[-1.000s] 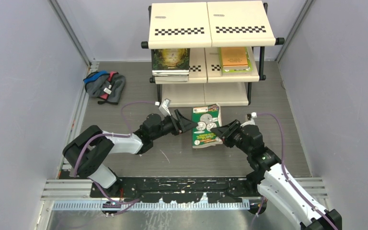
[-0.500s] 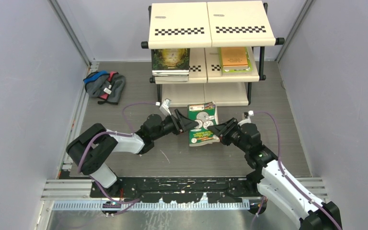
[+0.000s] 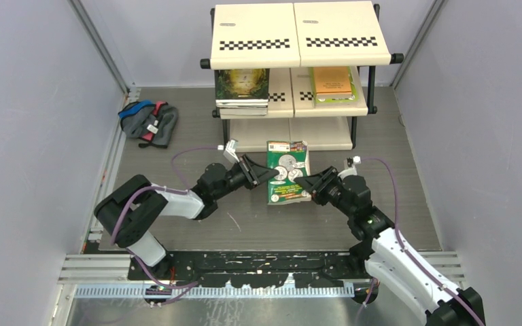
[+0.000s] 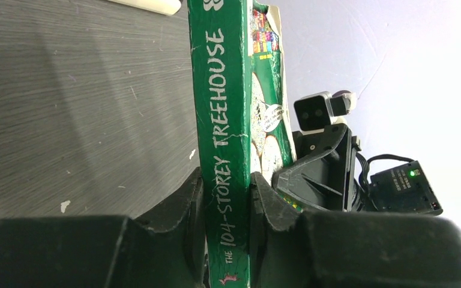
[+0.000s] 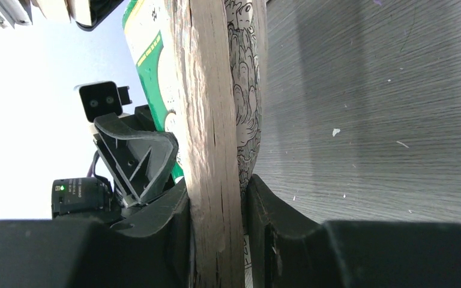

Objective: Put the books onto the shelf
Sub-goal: Pick up the book from the center of the board.

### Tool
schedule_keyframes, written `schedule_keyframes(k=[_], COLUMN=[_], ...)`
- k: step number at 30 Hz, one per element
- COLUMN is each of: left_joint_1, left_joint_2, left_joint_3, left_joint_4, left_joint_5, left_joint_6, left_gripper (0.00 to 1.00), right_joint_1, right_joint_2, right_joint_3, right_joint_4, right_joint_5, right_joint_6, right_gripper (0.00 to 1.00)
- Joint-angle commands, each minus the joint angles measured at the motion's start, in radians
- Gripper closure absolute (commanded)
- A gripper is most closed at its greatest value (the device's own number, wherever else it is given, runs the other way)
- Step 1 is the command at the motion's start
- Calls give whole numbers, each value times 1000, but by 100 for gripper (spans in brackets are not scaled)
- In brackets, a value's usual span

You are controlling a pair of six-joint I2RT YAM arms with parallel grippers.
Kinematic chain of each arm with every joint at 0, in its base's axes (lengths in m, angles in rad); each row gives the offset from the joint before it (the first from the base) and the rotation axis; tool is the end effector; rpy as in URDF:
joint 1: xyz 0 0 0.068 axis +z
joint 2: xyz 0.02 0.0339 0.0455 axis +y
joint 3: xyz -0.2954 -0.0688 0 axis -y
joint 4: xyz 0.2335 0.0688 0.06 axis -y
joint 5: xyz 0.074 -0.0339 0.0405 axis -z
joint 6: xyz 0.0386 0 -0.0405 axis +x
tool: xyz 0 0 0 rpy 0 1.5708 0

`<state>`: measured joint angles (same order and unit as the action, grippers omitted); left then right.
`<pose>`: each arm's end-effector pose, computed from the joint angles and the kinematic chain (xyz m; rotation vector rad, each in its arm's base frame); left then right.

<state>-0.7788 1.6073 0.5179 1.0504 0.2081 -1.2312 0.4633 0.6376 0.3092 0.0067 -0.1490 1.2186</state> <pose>0.2106 -0.2190 0.2252 -0.2398 1.8912 -1.6462 0.1132 0.0630 0.2354 0.6699 1.9954 1.2337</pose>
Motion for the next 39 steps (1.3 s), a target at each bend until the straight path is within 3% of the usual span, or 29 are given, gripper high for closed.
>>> schedule_keyframes(k=[1, 4, 8, 24, 32, 39], left_joint_1=[-14, -25, -51, -152, -221, -239], left_joint_2=[-11, -20, -23, -58, -64, -63], left_joint_3=[-2, -10, -20, -73, -56, 32], left_joint_4=[121, 121, 136, 166, 164, 106], left_joint_5=[-32, -93, -174, -507, -714, -773], left_joint_6=[-2, -13, -35, -61, -77, -102], left_gripper=[100, 100, 100, 100, 100, 100], right_joint_1=[6, 5, 5, 6, 10, 19], right_joint_2=[-76, -121, -149, -353, -341, -319], right_joint_3=[54, 72, 76, 66, -2, -50], right_joint_4=[-13, -124, -186, -432, -371, -317], right_joint_5=[59, 120, 172, 265, 215, 182], right_joint_6=[-22, -52, -64, 6, 133, 214], right_gripper=[77, 53, 40, 36, 35, 33])
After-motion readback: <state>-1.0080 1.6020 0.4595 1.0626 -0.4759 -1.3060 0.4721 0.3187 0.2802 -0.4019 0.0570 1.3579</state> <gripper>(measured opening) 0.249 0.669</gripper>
